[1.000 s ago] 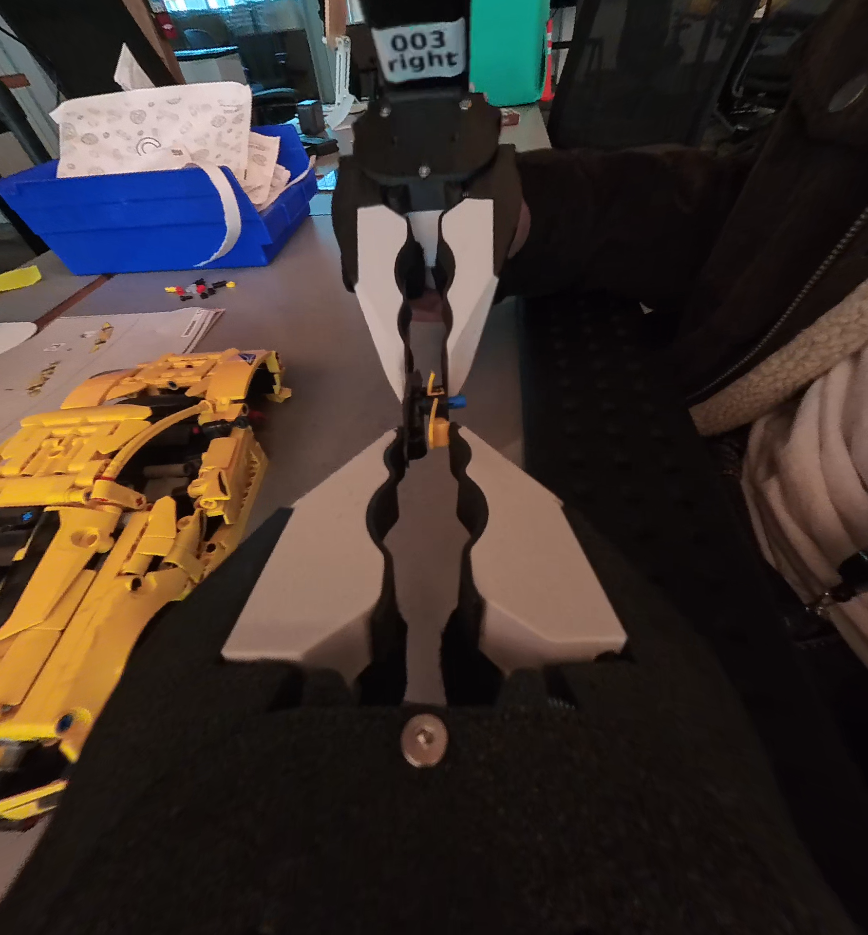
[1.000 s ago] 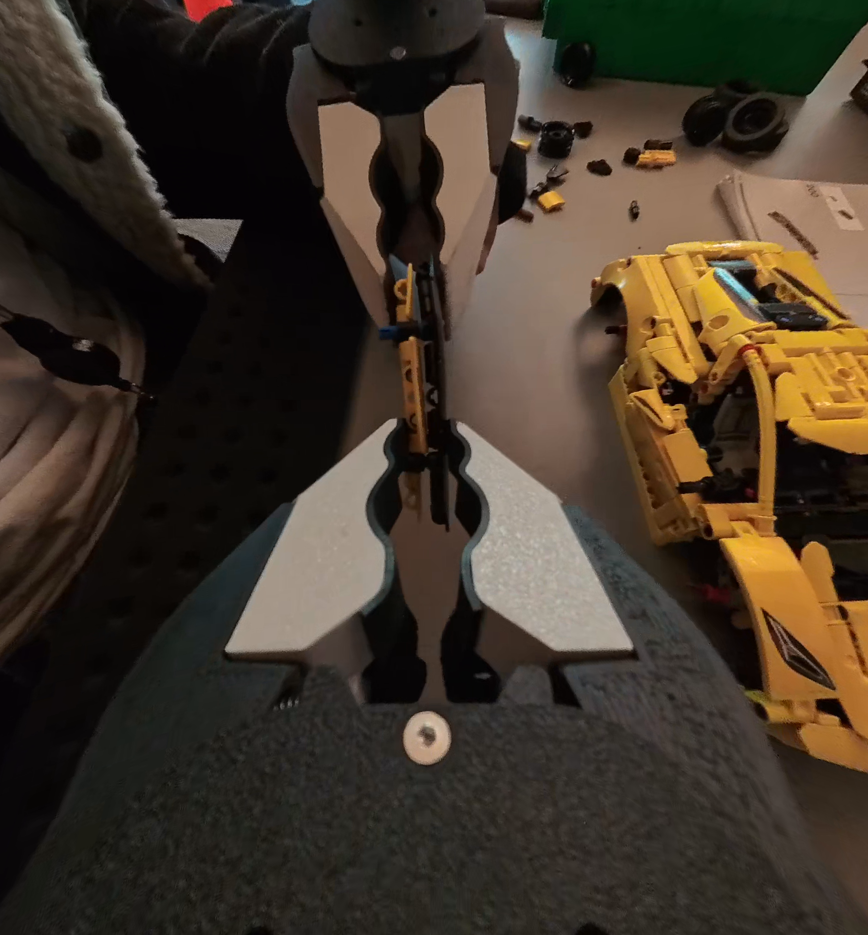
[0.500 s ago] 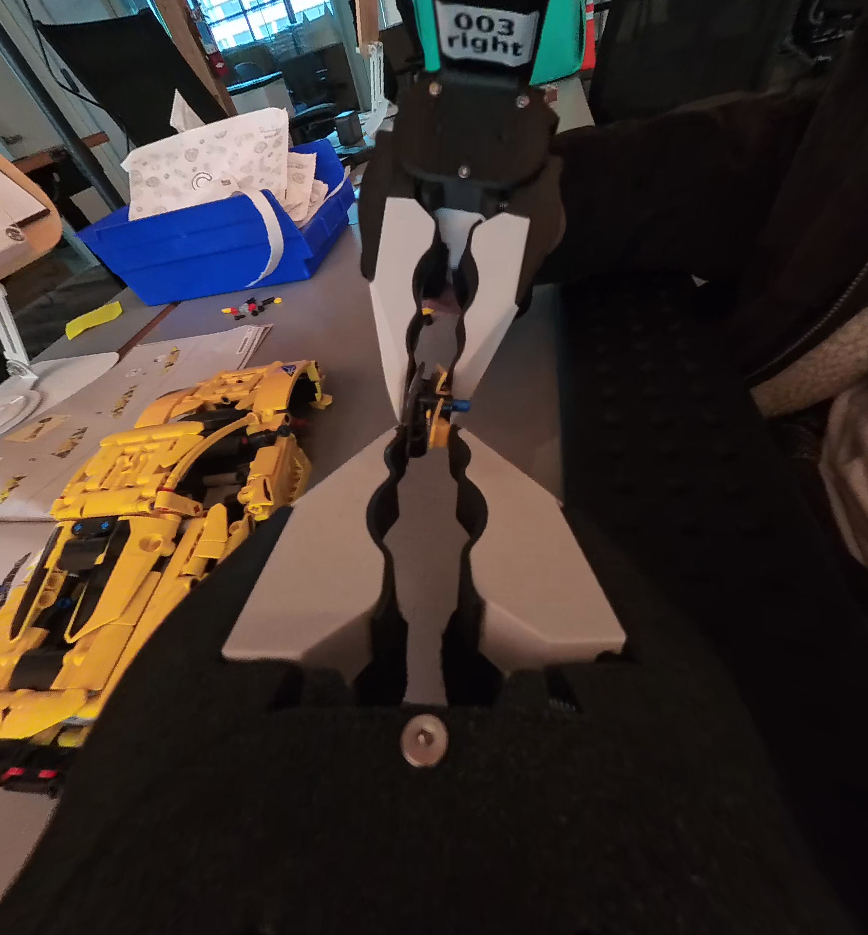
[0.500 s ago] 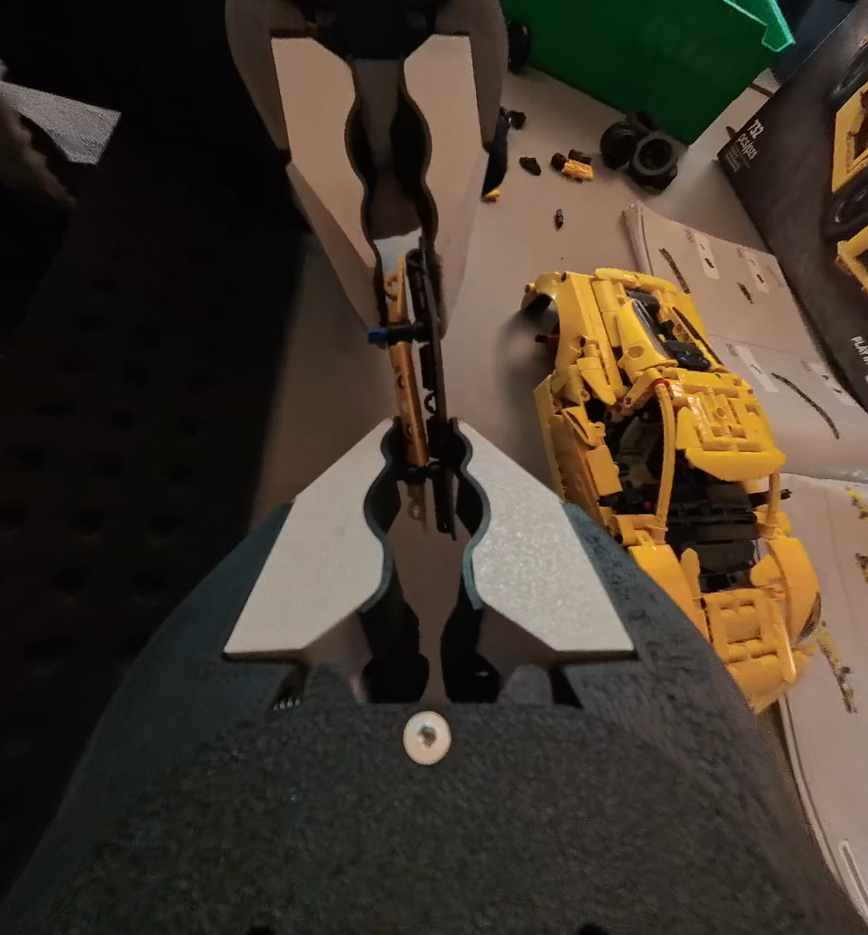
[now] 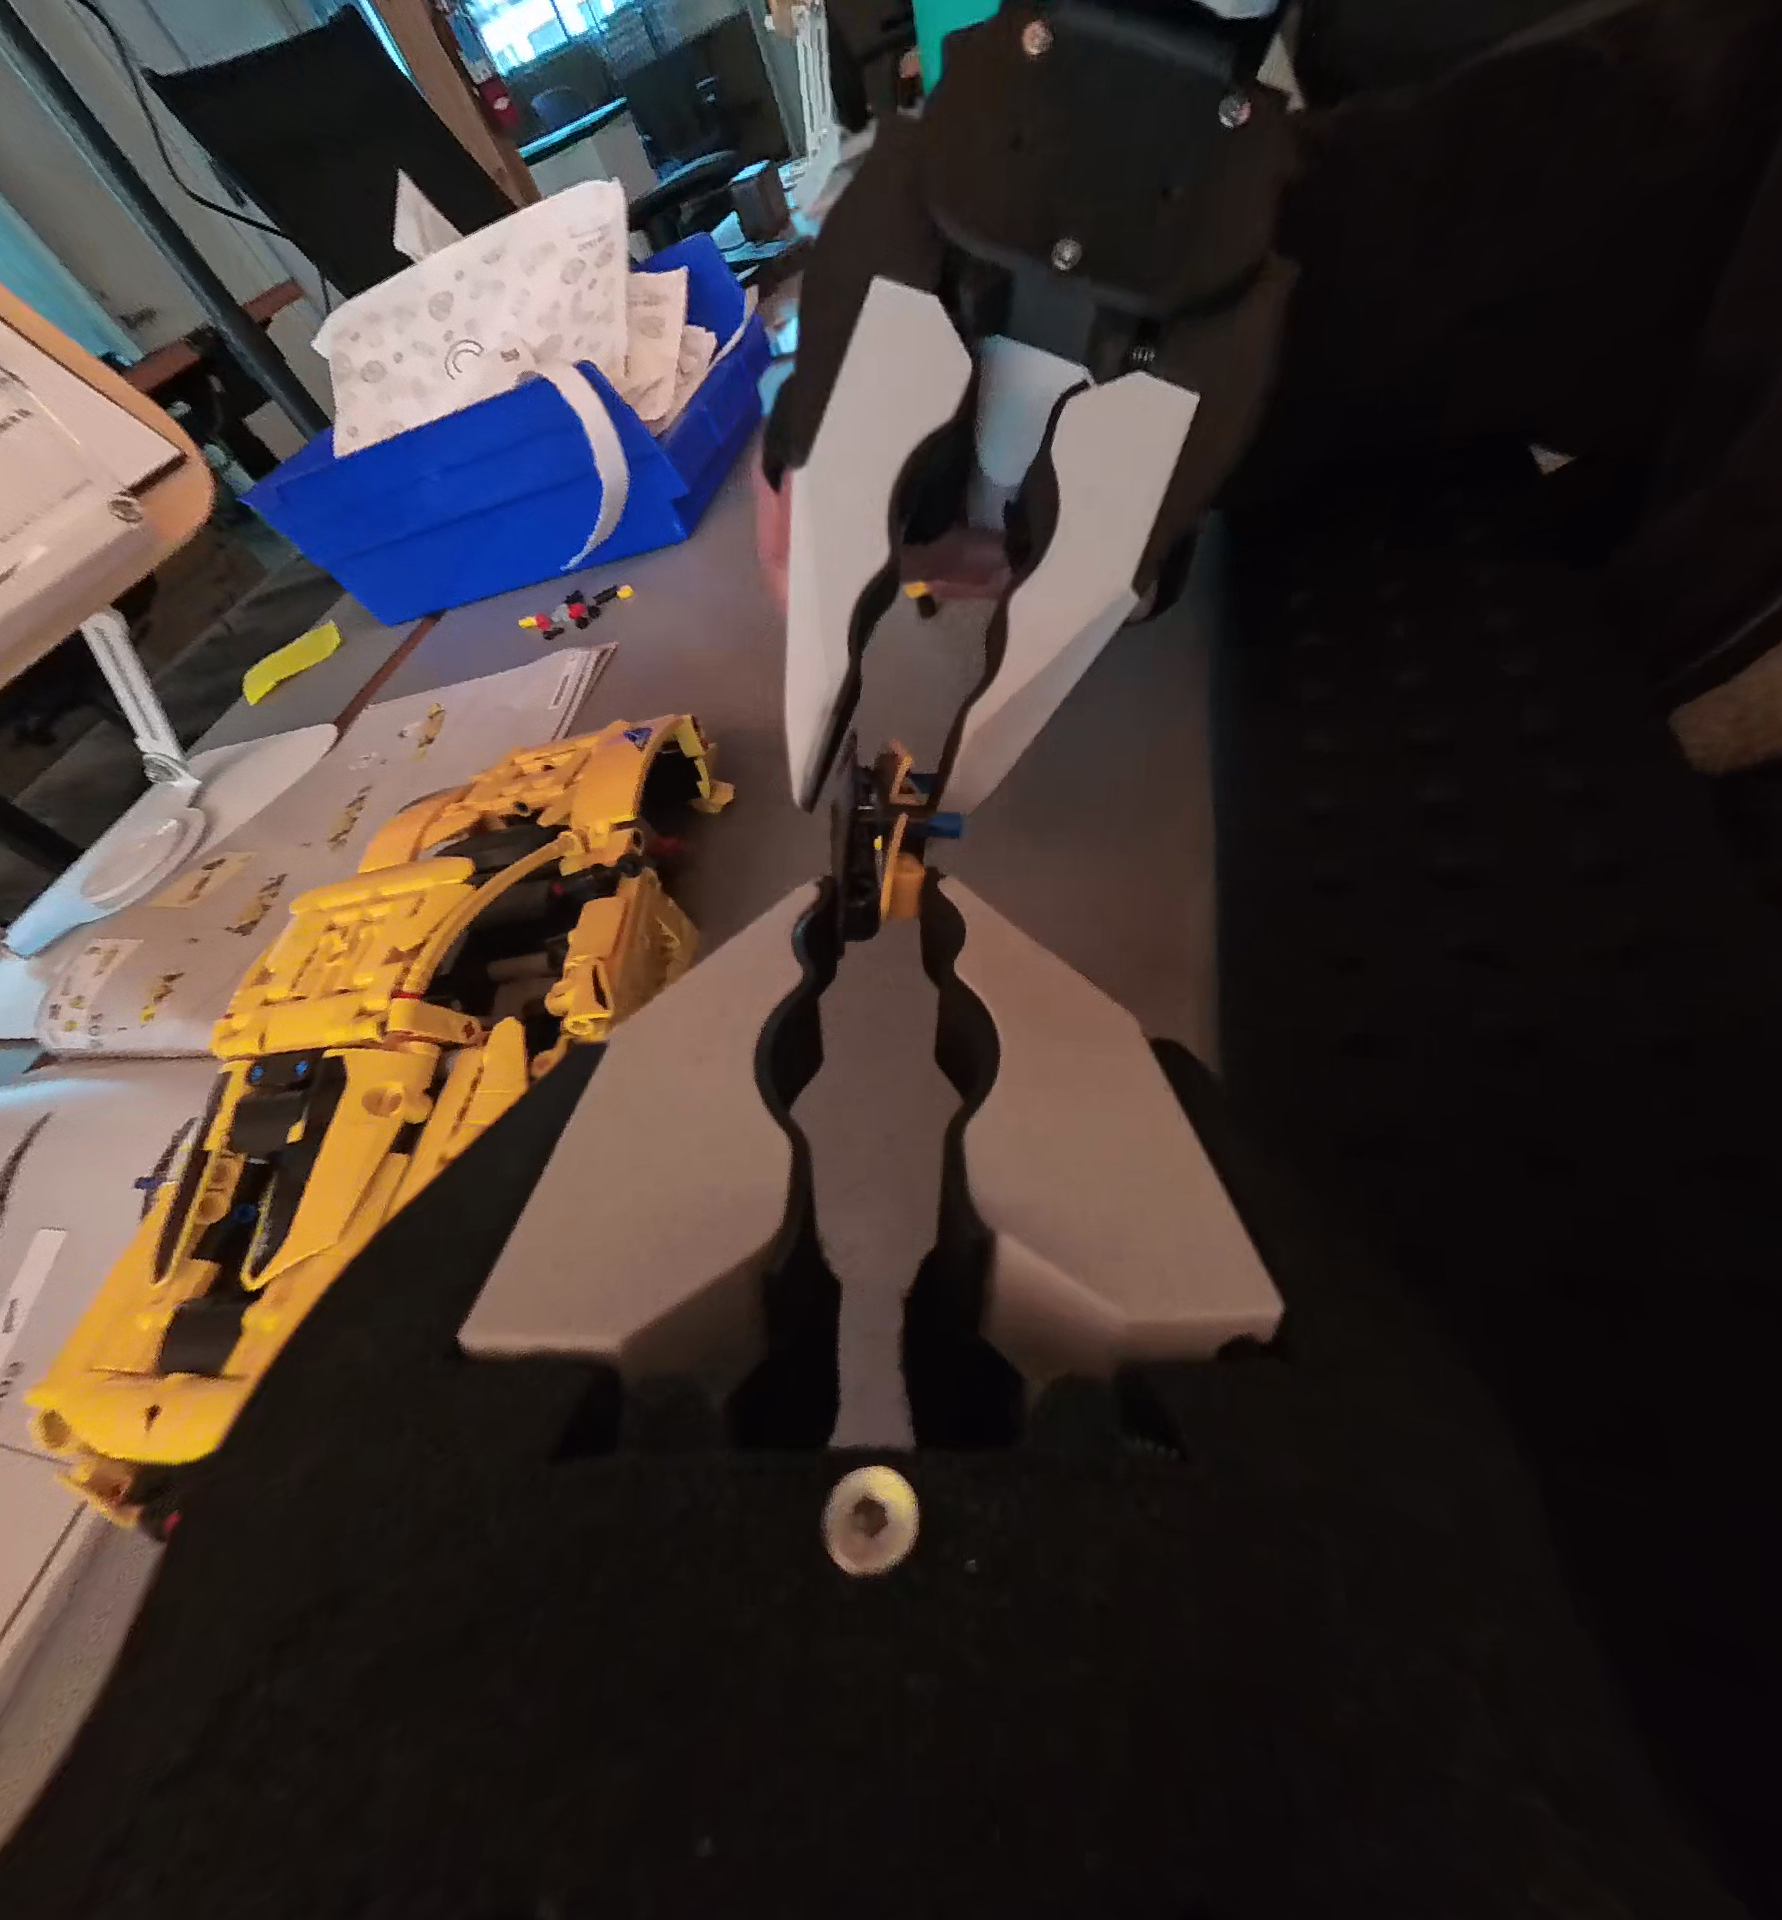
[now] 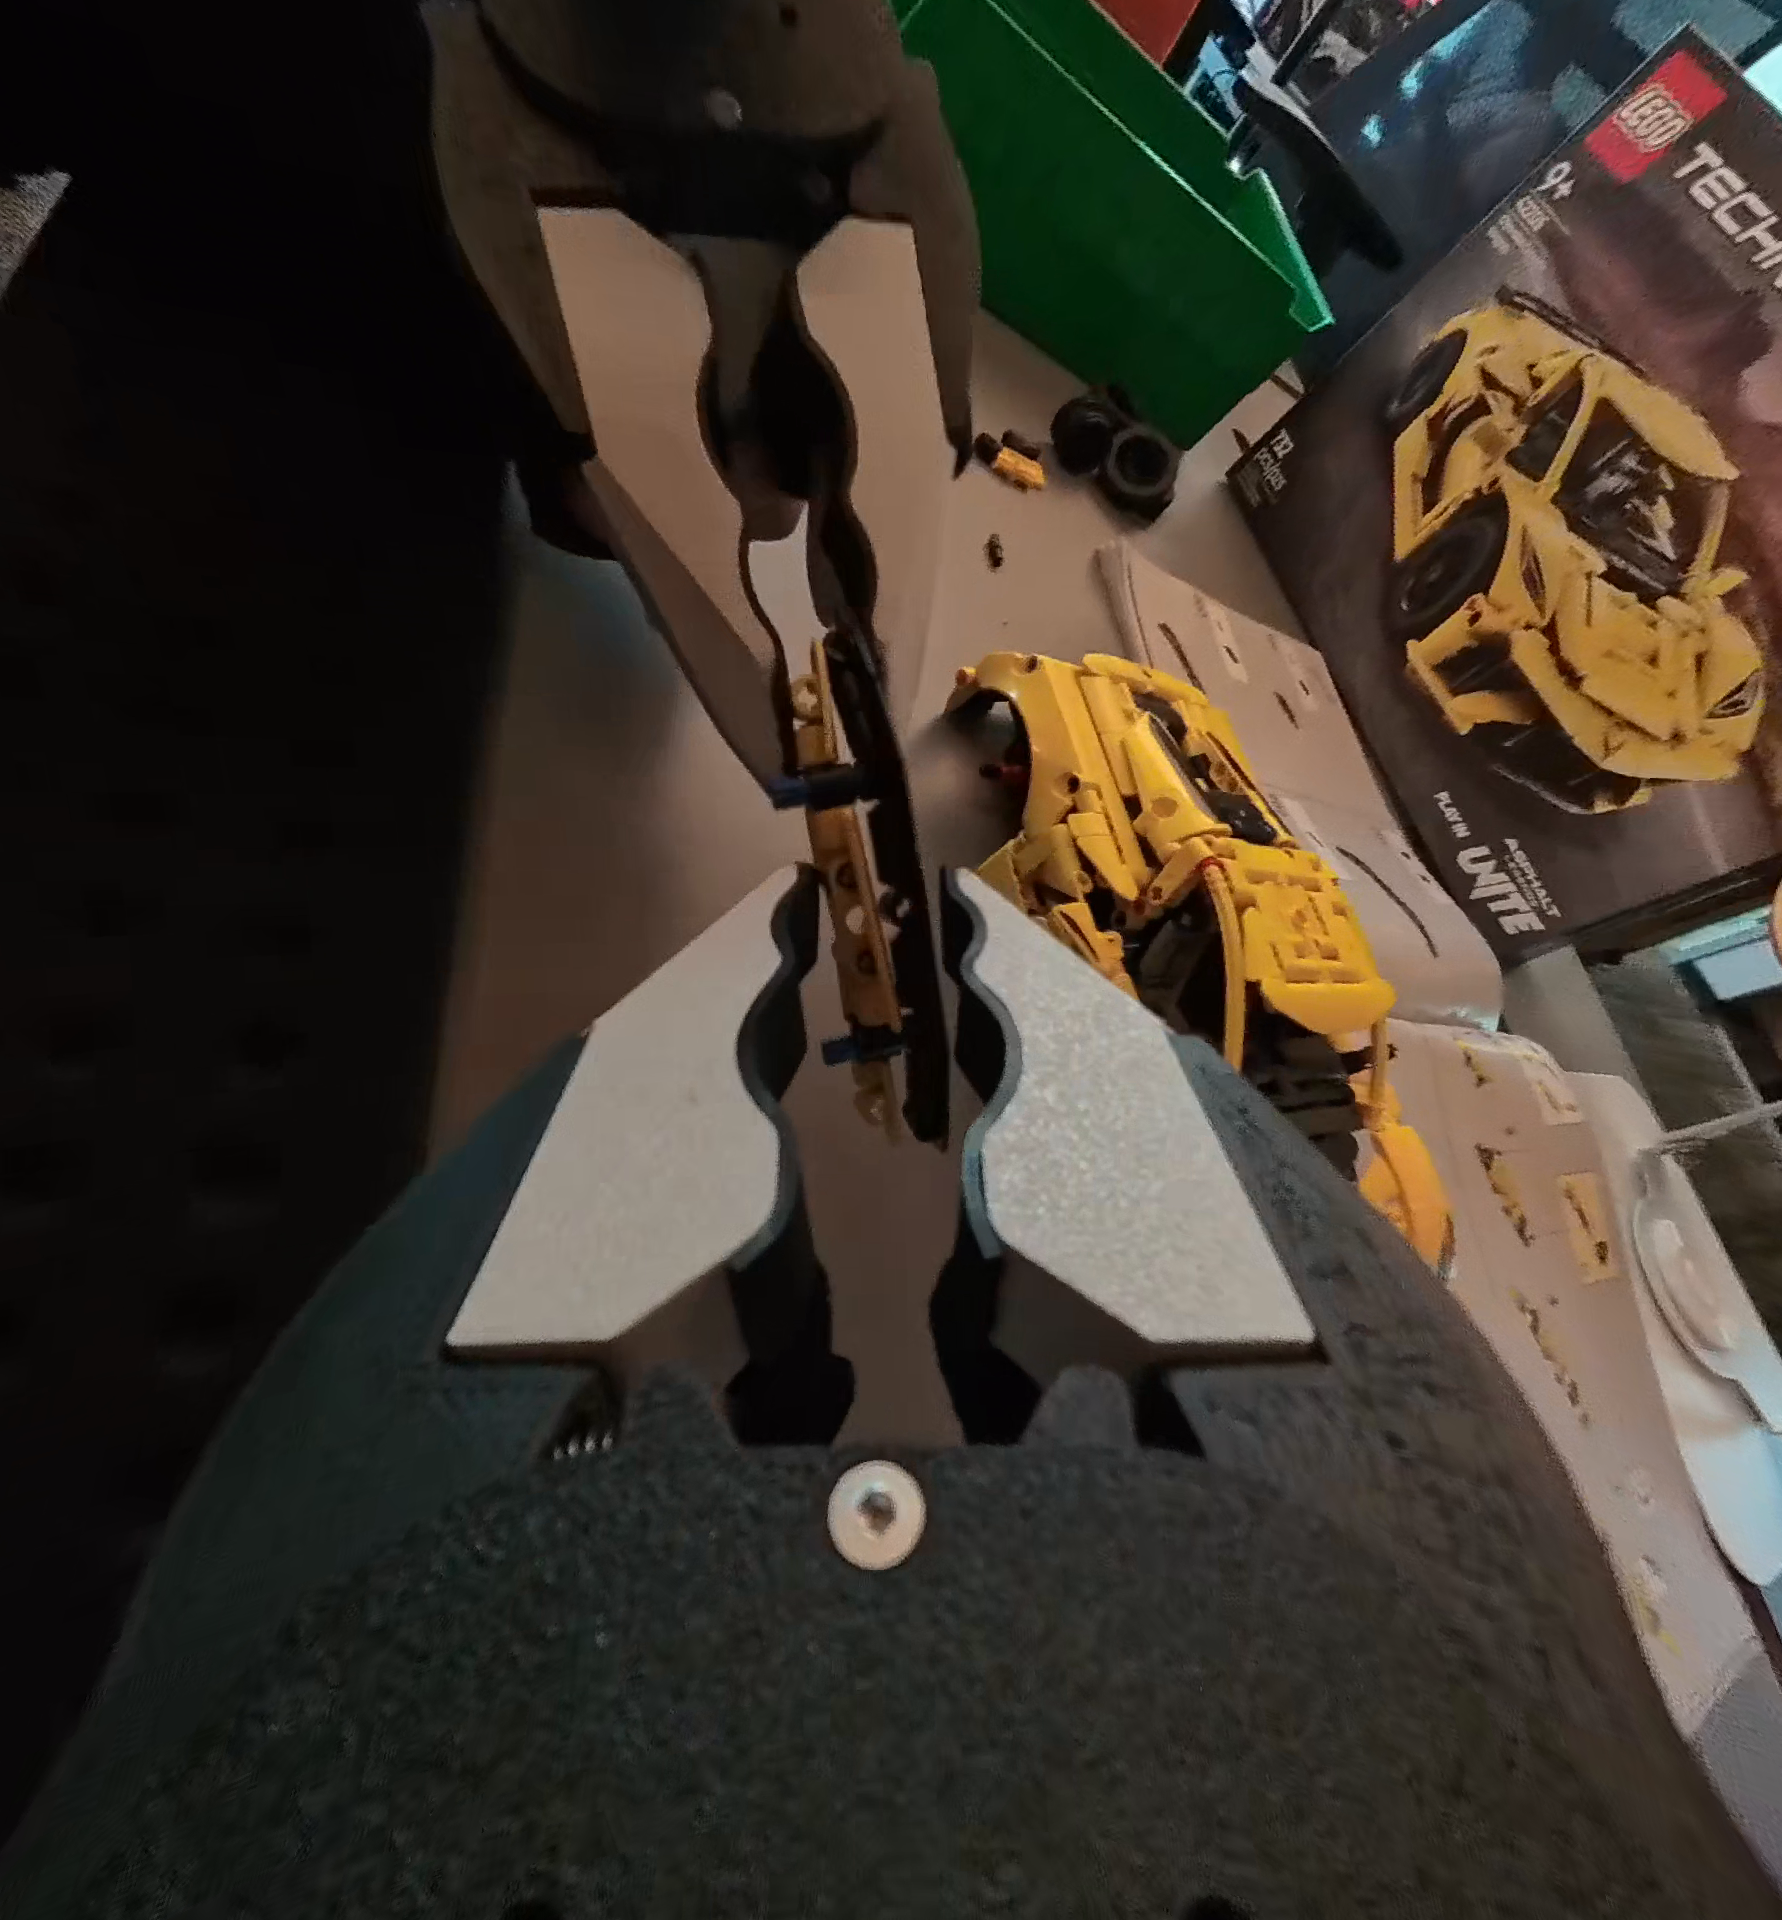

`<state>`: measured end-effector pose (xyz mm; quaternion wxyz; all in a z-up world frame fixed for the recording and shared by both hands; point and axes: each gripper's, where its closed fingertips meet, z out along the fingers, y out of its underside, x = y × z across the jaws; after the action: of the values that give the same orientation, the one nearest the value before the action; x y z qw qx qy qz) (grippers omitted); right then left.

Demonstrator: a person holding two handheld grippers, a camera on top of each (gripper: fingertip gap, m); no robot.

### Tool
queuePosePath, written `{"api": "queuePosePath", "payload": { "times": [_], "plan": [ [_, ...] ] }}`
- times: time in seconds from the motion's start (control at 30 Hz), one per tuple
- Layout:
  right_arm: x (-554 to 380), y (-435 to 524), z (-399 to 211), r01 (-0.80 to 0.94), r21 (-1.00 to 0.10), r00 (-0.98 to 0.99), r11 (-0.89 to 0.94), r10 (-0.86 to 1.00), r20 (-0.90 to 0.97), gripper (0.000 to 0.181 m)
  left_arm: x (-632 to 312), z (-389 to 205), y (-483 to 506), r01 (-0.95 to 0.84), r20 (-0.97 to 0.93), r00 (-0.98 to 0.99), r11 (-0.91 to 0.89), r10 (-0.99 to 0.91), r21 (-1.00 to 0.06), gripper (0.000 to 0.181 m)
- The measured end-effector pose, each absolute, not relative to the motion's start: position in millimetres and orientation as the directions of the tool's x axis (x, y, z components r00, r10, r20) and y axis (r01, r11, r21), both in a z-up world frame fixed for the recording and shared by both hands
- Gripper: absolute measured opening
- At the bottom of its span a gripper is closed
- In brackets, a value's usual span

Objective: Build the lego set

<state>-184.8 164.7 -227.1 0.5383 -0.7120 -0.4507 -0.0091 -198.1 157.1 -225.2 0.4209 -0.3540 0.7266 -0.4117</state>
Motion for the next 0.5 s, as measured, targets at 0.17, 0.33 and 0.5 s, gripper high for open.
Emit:
{"api": "queuePosePath", "payload": {
  "times": [0.17, 0.33, 0.5],
  "plan": [
    [-195.7, 156.1, -243.5, 0.642, -0.761, 0.563, -0.089, 0.728, 0.390, 0.020, -199.2, -236.5, 145.5, -0.166, -0.370, -0.449, 0.483, -0.813, -0.860, 0.015],
    [-196.5, 155.0, -239.1, 0.642, -0.761, 0.541, -0.093, 0.758, 0.363, 0.017, -199.9, -231.6, 144.4, -0.145, -0.374, -0.448, 0.478, -0.812, -0.866, 0.015],
    [-195.3, 155.4, -244.8, 0.661, -0.744, 0.532, -0.101, 0.762, 0.369, 0.016, -198.7, -235.8, 145.0, -0.161, -0.390, -0.443, 0.500, -0.807, -0.851, 0.014]
  ]
}}
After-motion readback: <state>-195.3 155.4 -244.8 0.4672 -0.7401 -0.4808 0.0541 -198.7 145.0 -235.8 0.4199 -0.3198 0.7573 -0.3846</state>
